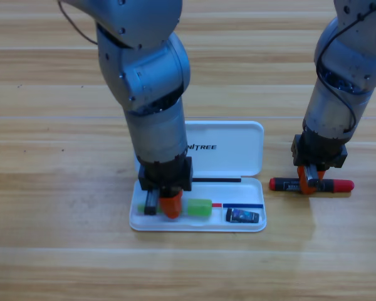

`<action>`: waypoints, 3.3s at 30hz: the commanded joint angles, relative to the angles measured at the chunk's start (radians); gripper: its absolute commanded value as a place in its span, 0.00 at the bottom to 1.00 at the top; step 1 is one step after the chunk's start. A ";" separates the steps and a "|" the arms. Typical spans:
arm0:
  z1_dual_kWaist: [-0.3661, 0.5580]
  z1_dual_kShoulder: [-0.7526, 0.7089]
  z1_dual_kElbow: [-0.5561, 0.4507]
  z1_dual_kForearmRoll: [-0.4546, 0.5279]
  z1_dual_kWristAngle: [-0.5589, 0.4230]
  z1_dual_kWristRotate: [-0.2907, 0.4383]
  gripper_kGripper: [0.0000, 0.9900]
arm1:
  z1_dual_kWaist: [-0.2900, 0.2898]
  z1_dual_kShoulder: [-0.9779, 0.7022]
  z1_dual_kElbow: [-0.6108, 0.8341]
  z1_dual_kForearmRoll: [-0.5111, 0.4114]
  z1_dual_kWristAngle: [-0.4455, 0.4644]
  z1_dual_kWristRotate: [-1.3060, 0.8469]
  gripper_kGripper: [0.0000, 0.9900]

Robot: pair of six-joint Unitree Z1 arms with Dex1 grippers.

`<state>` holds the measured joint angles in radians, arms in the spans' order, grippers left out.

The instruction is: Clean up eraser and pencils

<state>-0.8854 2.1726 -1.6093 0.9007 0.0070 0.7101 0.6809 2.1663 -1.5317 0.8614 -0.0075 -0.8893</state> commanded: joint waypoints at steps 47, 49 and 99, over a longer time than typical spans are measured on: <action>0.080 -0.258 -0.093 0.136 -0.015 -0.043 1.00 | 0.247 0.066 -0.315 0.202 0.031 0.138 0.00; 0.146 -0.275 -0.095 0.132 -0.051 -0.021 1.00 | 0.261 0.104 -0.358 0.205 0.031 0.145 0.00; 0.691 0.062 -0.207 -0.098 -0.785 0.175 0.27 | 0.276 -0.537 0.070 -0.078 0.324 0.405 0.94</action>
<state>-0.2457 2.0777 -1.7819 0.8020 -0.7038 0.8516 0.9602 1.7342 -1.5477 0.8455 0.2894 -0.5039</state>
